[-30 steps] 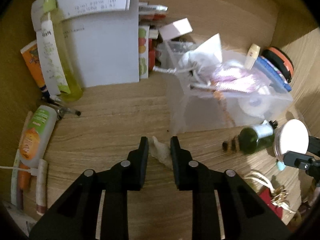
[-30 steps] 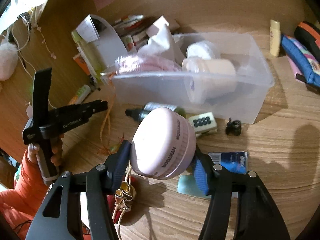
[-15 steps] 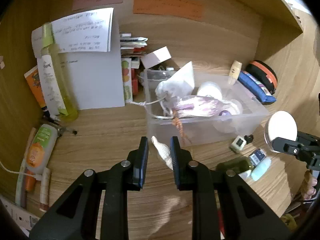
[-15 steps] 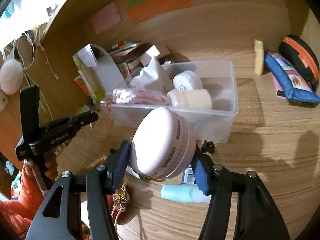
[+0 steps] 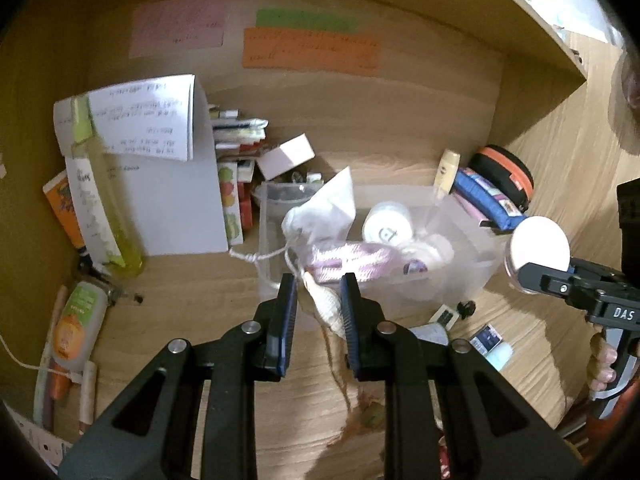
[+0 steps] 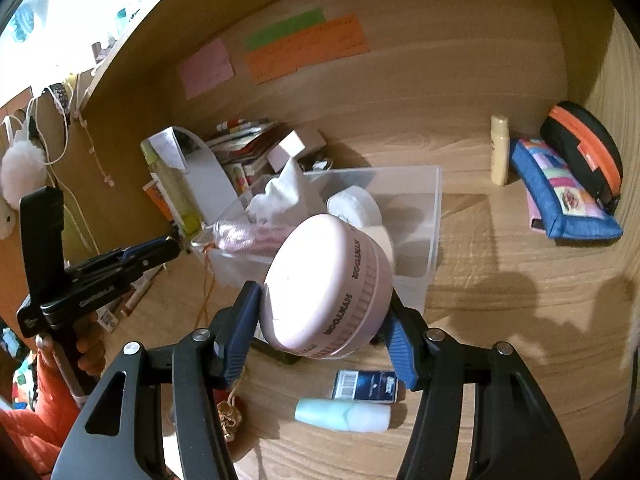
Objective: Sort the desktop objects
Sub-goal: 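Pinch the small shell with the left tool while the right tool lifts the pink compact, then release the shell and pink compact into the clear box by opening both tools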
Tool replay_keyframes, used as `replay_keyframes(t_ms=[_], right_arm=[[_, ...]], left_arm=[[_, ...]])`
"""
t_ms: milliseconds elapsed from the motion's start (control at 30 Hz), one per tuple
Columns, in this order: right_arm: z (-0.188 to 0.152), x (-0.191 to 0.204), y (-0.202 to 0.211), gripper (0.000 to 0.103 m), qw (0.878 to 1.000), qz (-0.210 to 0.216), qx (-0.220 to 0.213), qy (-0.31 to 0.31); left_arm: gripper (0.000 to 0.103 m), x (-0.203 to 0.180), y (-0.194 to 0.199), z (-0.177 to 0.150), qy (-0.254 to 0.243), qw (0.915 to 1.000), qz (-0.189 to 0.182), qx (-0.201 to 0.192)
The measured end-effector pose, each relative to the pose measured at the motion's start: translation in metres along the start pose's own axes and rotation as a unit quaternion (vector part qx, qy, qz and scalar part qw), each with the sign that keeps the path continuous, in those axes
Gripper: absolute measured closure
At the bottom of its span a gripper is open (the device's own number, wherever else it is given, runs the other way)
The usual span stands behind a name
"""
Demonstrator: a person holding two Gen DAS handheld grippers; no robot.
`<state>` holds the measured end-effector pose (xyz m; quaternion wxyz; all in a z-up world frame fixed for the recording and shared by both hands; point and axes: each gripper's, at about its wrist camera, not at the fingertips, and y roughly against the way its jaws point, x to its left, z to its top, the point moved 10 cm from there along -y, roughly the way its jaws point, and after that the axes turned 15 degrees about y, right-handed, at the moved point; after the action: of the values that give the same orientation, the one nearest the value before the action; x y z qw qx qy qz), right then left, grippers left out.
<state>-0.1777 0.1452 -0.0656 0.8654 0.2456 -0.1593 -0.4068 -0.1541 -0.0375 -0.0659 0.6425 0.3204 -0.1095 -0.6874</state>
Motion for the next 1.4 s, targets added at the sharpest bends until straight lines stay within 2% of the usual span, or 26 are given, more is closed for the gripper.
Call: replay_keyframes(t_ms=[333, 600, 1000, 1267, 1400], right_arm=[[0.018, -0.018, -0.003, 0.048, 1.000, -0.006, -0.020, -0.001], [0.025, -0.026, -0.017, 0.048, 1.000, -0.008, -0.017, 0.003], [0.015, -0.040, -0.042, 0.048, 1.000, -0.005, 0.011, -0.006], [0.010, -0.043, -0.051, 0.048, 1.000, -0.011, 0.021, 0.004], [0.010, -0.041, -0.055, 0.048, 0.999, -0.016, 0.024, 0.013]], left_arm=[[0.081, -0.020, 0.004, 0.022, 0.004, 0.9993, -0.021, -0.029], [0.081, -0.031, -0.006, 0.031, 0.005, 0.9988, -0.038, -0.030], [0.081, -0.071, -0.048, 0.022, -0.015, 0.9967, -0.078, 0.017], [0.082, -0.081, -0.081, 0.005, -0.022, 0.9950, -0.078, 0.059], [0.082, -0.079, -0.086, 0.003, -0.022, 0.9950, -0.074, 0.063]])
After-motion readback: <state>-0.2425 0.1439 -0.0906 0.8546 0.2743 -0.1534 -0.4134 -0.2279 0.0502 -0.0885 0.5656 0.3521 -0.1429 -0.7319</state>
